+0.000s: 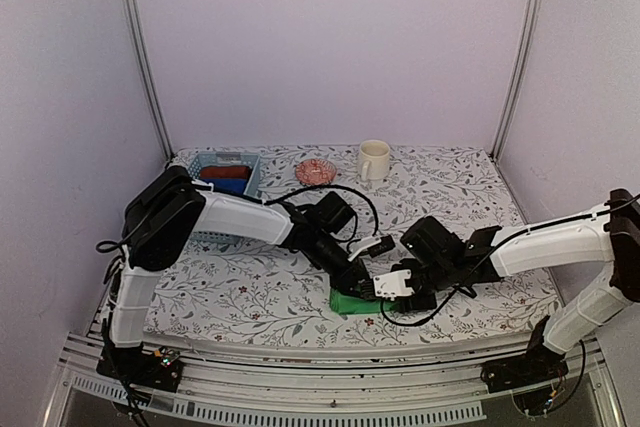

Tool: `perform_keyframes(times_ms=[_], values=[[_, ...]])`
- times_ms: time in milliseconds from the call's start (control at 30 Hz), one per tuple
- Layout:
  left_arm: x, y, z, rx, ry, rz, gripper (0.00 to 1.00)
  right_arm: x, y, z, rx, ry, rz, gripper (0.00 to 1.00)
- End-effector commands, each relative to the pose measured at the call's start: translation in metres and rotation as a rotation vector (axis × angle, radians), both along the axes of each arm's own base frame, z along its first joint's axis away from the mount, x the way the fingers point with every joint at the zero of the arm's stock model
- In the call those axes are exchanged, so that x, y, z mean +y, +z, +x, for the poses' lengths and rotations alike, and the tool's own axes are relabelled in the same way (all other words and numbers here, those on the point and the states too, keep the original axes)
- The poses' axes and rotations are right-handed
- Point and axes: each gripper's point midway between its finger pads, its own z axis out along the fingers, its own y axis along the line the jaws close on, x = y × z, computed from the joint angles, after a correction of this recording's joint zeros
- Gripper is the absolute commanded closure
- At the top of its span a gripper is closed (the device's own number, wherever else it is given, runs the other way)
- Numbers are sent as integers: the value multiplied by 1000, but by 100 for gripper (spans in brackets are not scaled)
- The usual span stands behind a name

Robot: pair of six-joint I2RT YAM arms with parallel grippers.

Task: Roll the towels
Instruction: Roll the towel at the center of the board.

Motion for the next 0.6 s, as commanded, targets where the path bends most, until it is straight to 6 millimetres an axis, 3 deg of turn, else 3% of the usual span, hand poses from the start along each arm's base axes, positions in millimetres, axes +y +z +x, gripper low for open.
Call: perform_keyframes(times_ms=[0, 167, 333, 433, 567], values=[[35, -62, -12, 131, 32, 208, 78, -2, -23, -5, 3, 13, -40, 44], [34, -62, -9, 128, 34, 202, 69, -8, -40, -13, 57, 23, -86, 47], [41, -53, 14, -32, 137, 215, 54, -12, -53, -31, 176, 55, -128, 61], [47, -21, 30, -171, 216, 158, 48, -12, -51, -46, 323, 60, -112, 69], [57, 26, 35, -255, 311, 50, 43, -16, -51, -55, 455, 42, -115, 75]])
